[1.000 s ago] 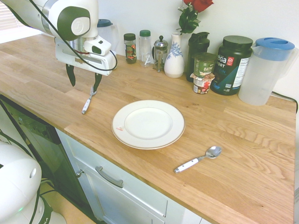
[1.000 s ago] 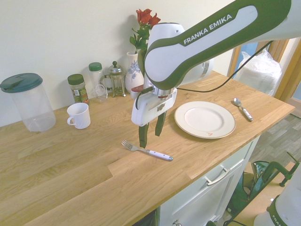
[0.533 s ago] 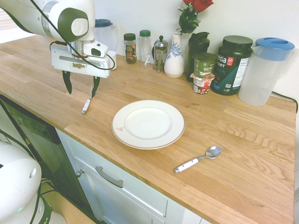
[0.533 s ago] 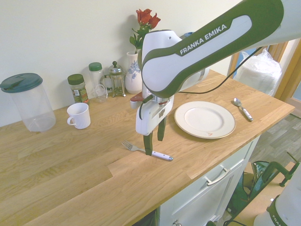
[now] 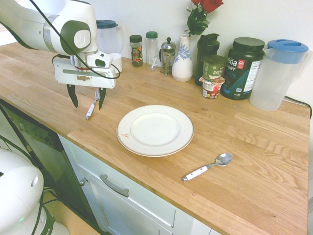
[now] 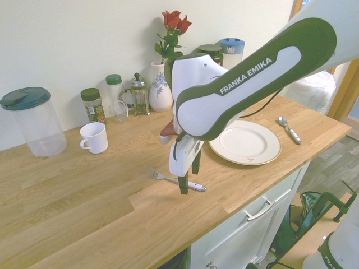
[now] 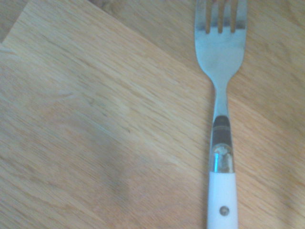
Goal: Put the fork into the plate
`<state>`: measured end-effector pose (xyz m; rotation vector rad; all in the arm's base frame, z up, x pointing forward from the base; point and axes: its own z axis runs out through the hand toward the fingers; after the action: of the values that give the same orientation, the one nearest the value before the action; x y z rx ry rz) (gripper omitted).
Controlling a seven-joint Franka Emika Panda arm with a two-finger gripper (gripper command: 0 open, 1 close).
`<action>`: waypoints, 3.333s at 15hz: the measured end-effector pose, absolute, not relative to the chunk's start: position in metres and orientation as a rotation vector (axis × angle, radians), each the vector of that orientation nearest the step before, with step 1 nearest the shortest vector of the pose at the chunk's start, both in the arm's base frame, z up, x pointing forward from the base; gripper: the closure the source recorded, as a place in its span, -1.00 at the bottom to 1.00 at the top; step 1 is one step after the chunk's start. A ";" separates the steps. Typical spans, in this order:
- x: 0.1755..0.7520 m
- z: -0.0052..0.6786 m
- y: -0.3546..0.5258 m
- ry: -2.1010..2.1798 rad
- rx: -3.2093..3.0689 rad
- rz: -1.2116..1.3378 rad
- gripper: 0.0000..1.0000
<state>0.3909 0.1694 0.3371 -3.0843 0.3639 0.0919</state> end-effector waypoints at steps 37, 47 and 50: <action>0.428 0.403 0.073 0.517 -3.032 -0.229 1.00; 0.357 0.395 -0.037 0.760 -3.028 -0.158 1.00; 0.359 0.384 -0.056 0.805 -3.012 -0.156 1.00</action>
<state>0.3590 -0.0556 0.3842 -3.0117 0.8051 -0.1555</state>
